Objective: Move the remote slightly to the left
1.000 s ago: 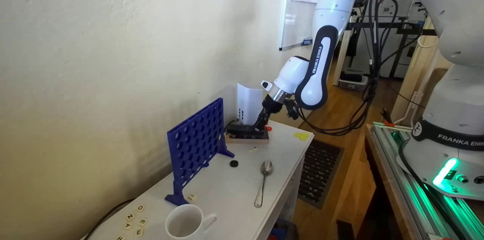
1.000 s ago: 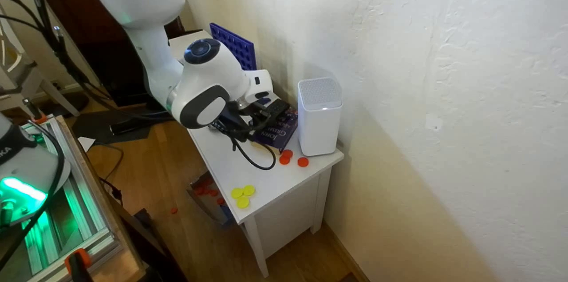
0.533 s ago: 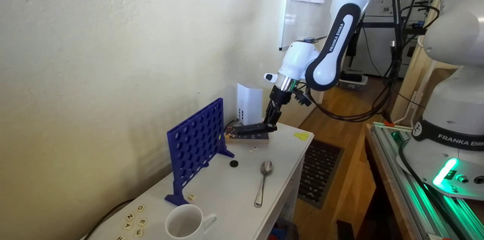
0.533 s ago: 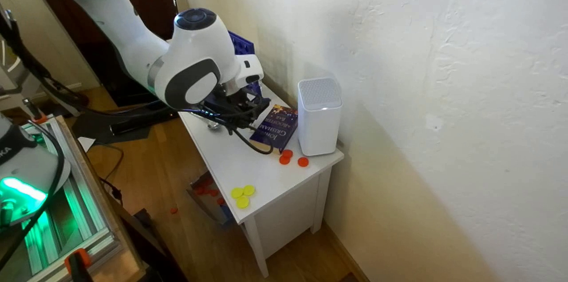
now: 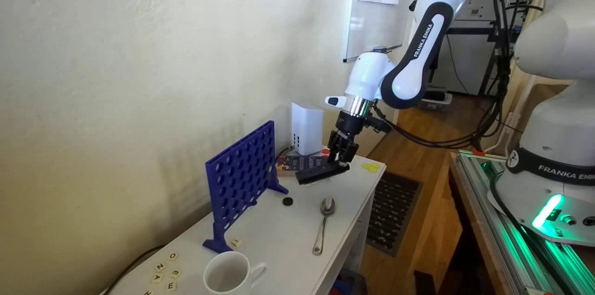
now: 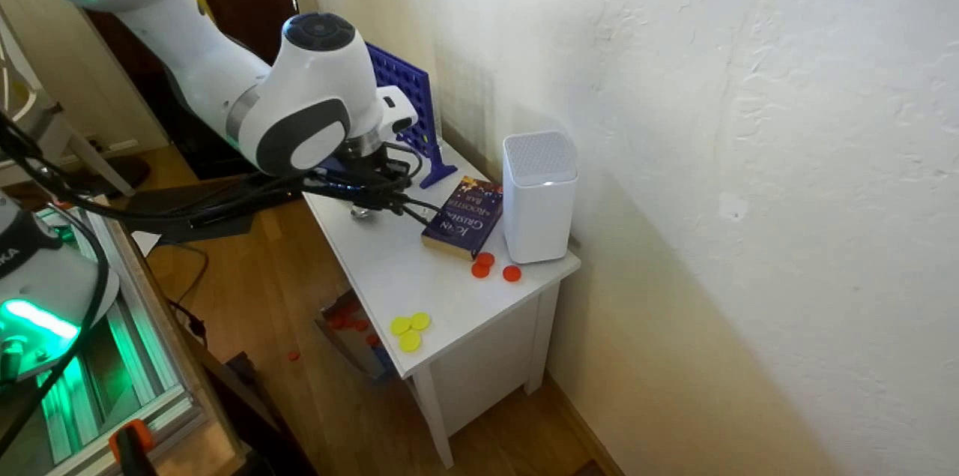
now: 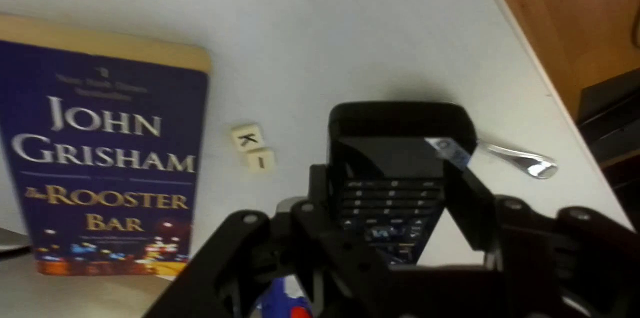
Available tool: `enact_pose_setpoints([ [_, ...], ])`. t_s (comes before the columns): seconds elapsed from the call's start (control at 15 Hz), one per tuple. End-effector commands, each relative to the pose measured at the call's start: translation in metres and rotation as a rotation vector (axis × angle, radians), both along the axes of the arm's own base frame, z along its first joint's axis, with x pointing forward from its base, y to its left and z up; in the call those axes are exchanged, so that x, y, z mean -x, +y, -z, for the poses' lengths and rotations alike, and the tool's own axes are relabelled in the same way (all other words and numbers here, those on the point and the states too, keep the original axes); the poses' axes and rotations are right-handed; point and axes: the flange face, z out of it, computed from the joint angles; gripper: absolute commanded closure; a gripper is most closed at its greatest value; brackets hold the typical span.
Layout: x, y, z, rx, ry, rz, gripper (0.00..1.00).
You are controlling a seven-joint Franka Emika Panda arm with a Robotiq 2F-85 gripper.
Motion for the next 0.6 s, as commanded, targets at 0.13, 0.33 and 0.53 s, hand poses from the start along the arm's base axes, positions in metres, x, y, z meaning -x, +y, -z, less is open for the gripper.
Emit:
enact_pose_setpoints([
  [0.13,0.017,0.075,-0.009,-0.111,0.007,-0.294,0.65],
  [0.33,0.016,0.083,-0.009,-0.110,0.003,-0.284,0.40],
  [0.53,0.013,0.099,-0.012,-0.125,-0.007,-0.305,0.40],
])
